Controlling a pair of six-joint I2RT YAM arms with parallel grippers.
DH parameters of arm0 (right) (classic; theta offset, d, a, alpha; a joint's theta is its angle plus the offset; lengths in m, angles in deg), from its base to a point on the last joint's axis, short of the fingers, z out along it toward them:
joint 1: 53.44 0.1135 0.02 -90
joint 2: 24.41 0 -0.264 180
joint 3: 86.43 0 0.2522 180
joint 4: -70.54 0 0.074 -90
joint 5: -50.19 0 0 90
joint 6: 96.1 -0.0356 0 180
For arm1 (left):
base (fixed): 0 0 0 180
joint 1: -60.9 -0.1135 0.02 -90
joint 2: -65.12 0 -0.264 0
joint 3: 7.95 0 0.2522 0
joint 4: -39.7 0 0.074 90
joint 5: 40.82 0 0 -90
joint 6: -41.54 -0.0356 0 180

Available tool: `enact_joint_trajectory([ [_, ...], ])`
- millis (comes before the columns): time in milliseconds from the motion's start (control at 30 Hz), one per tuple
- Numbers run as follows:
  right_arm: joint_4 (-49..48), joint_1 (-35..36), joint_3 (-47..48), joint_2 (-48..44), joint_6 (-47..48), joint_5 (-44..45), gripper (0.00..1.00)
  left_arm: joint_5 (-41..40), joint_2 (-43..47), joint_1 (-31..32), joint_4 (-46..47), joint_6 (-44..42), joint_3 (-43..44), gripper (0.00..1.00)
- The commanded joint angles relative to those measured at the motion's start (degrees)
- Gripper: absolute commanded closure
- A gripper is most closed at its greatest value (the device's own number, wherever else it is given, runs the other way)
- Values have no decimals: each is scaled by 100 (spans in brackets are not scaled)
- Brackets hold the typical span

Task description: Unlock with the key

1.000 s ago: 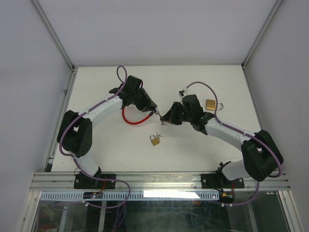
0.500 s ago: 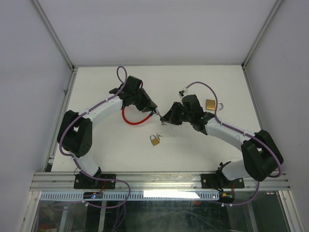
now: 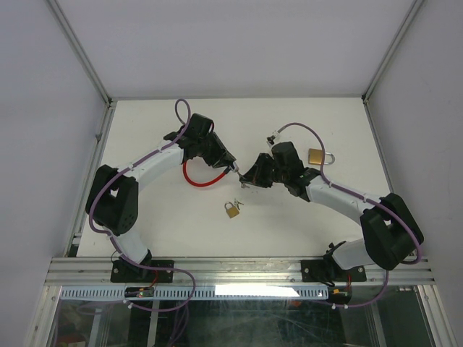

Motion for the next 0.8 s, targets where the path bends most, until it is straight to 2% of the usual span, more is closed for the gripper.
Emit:
enact_joint_trajectory([
  [0, -111, 50, 307, -10, 55, 45, 100, 278, 360, -11, 223, 119, 45, 100],
  [767, -593, 66, 170, -122, -191, 321, 100, 279, 429, 34, 223, 169, -17, 100],
])
